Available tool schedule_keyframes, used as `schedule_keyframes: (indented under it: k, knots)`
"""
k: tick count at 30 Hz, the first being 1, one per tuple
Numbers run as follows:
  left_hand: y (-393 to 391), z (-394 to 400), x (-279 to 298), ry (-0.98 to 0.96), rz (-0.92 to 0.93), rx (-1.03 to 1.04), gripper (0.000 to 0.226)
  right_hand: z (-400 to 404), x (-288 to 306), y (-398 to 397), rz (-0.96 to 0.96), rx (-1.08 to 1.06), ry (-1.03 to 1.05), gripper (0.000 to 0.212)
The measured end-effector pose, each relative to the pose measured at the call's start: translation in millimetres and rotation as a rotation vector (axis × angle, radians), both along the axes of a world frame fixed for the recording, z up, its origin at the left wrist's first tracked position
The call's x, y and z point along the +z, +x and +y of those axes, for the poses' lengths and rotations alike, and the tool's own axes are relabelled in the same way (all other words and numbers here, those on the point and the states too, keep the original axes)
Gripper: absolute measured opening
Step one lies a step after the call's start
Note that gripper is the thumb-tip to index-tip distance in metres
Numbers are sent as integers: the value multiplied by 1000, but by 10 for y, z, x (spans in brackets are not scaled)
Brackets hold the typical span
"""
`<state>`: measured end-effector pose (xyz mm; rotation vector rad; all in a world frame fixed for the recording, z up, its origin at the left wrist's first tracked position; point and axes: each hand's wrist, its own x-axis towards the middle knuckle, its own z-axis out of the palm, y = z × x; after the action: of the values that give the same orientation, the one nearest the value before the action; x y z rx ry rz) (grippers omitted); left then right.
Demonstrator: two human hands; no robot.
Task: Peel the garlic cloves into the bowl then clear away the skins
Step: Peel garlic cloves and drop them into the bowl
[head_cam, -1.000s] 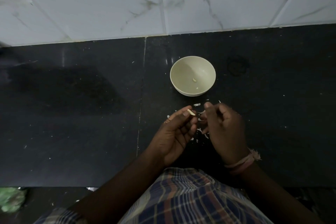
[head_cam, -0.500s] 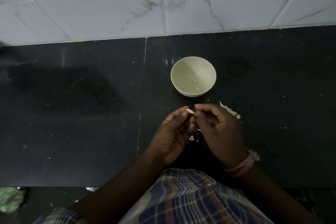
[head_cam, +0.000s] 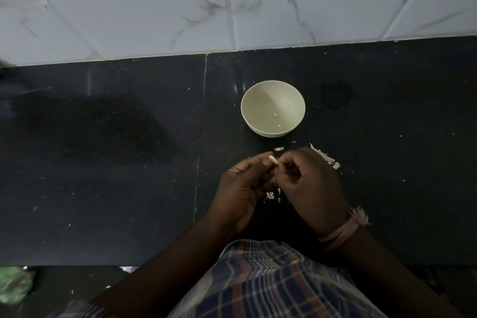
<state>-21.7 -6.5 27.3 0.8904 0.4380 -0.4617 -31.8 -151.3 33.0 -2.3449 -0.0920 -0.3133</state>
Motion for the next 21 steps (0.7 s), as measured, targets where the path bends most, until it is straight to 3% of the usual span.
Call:
schedule_keyframes:
  k: [5, 15, 19, 21]
  knots:
    - [-6, -11, 17, 50, -12, -3, 25, 7, -13, 5, -22, 17, -105, 19]
    - [-8, 38, -10, 51, 1, -58, 28, 12, -8, 17, 55, 59, -205, 13]
    - [-1, 36, -40, 12, 19, -63, 25, 44, 49, 8, 180, 28, 29, 15]
    - [5, 20, -41, -18, 44, -47, 22, 77, 58, 6, 303, -52, 268, 6]
